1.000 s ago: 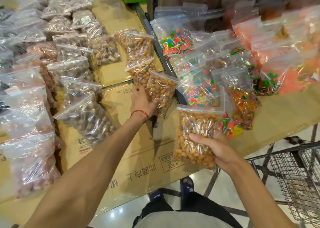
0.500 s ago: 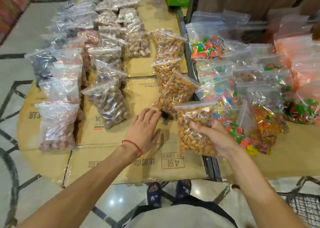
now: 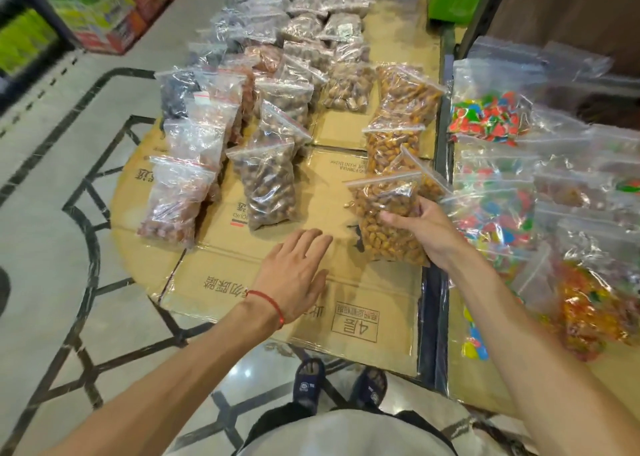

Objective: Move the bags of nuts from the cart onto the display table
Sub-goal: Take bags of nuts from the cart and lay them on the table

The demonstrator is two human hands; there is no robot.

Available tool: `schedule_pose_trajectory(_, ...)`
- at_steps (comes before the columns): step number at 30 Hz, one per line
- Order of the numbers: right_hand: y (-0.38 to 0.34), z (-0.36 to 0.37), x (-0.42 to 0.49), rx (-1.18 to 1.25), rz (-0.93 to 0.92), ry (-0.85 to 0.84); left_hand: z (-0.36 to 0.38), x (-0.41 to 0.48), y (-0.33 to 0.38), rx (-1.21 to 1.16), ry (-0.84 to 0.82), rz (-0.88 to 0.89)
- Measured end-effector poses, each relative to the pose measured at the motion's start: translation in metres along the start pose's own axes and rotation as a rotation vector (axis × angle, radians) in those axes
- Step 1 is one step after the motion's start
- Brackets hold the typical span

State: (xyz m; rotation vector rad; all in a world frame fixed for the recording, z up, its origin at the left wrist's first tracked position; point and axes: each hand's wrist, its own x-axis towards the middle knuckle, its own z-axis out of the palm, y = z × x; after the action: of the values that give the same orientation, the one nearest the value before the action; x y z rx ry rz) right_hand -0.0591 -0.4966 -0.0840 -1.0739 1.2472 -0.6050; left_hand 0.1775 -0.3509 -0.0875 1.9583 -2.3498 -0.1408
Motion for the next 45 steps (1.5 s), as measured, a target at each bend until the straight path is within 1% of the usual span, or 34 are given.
schedule_pose_trajectory(1, 0.000, 0.002, 0.002, -0.052, -0.024, 0.031, 0.000, -0.002, 0.000, -0.009, -0.008, -0.015)
schedule_pose_trajectory(3, 0.005, 0.005, 0.006, -0.175, -0.065, 0.146, 0.001, -0.003, -0.001, -0.005, -0.017, -0.030)
schedule_pose_trajectory(6, 0.019, 0.008, 0.008, -0.442, -0.086, 0.325, 0.002, -0.002, 0.000, 0.016, -0.019, -0.027)
schedule_pose_trajectory(8, 0.023, 0.011, 0.006, -0.530, -0.072, 0.376, 0.003, 0.002, 0.002, 0.025, -0.016, -0.023)
schedule_pose_trajectory(11, 0.022, 0.016, -0.005, -0.565, -0.115, 0.403, 0.003, 0.006, 0.005, 0.059, -0.011, -0.004)
schedule_pose_trajectory(14, 0.024, 0.019, -0.025, -0.677, -0.173, 0.454, 0.004, 0.011, 0.004, 0.081, 0.000, 0.030)
schedule_pose_trajectory(16, 0.029, 0.019, -0.041, -0.769, -0.269, 0.503, 0.004, 0.014, 0.003, 0.087, 0.006, 0.048)
schedule_pose_trajectory(19, 0.038, 0.015, -0.064, -0.953, -0.390, 0.531, 0.002, 0.018, 0.003, 0.077, 0.007, 0.082)
schedule_pose_trajectory(24, 0.052, 0.016, -0.099, -1.183, -0.453, 0.524, -0.002, 0.021, 0.004, 0.090, 0.000, 0.162)
schedule_pose_trajectory(27, 0.059, 0.020, -0.120, -1.276, -0.427, 0.539, -0.004, 0.020, 0.007, 0.103, -0.004, 0.206)
schedule_pose_trajectory(32, 0.079, 0.031, -0.156, -1.374, -0.351, 0.615, -0.003, 0.016, 0.014, 0.084, -0.034, 0.325)
schedule_pose_trajectory(38, 0.107, 0.037, -0.204, -1.366, -0.236, 0.716, 0.002, 0.006, 0.039, 0.071, -0.060, 0.493)
schedule_pose_trajectory(42, 0.133, 0.035, -0.241, -1.321, -0.207, 0.805, 0.001, -0.008, 0.070, 0.055, -0.055, 0.600)
schedule_pose_trajectory(45, 0.154, 0.031, -0.274, -1.274, -0.226, 0.903, 0.001, -0.019, 0.100, 0.062, -0.050, 0.712)
